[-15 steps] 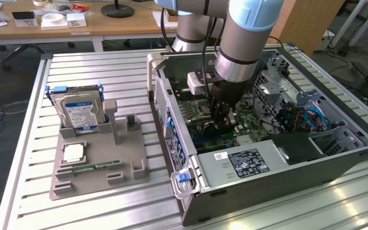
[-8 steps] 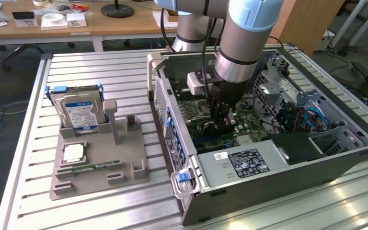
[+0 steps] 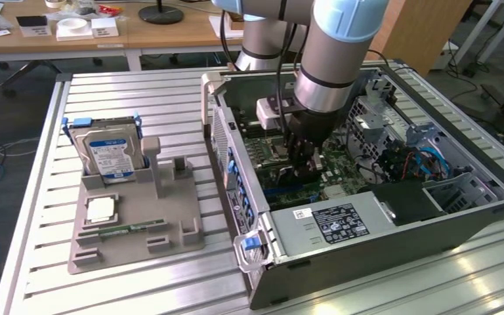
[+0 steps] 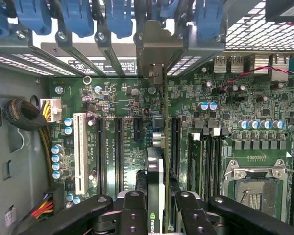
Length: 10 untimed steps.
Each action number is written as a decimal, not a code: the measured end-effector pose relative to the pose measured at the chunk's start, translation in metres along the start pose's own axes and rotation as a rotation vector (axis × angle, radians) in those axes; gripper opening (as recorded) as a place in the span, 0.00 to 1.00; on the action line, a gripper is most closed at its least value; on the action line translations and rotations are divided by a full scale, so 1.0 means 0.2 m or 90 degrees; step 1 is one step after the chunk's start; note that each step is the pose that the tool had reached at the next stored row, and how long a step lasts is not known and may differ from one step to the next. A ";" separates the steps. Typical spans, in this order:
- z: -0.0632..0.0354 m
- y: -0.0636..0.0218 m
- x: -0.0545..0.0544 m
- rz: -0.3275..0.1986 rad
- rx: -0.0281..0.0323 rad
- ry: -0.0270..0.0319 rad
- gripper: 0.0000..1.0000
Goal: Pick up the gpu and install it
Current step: 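Insert the gpu into the slot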
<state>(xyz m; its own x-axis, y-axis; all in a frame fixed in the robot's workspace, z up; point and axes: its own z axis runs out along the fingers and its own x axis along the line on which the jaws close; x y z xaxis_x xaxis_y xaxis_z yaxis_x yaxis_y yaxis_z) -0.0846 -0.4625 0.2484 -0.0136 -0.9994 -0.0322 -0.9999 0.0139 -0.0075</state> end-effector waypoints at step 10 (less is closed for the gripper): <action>-0.006 0.000 0.00 0.010 0.0002 0.0011 0.27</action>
<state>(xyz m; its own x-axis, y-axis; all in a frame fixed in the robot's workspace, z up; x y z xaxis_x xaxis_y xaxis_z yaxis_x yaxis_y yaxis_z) -0.0847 -0.4626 0.2496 -0.0291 -0.9991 -0.0306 -0.9995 0.0293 -0.0074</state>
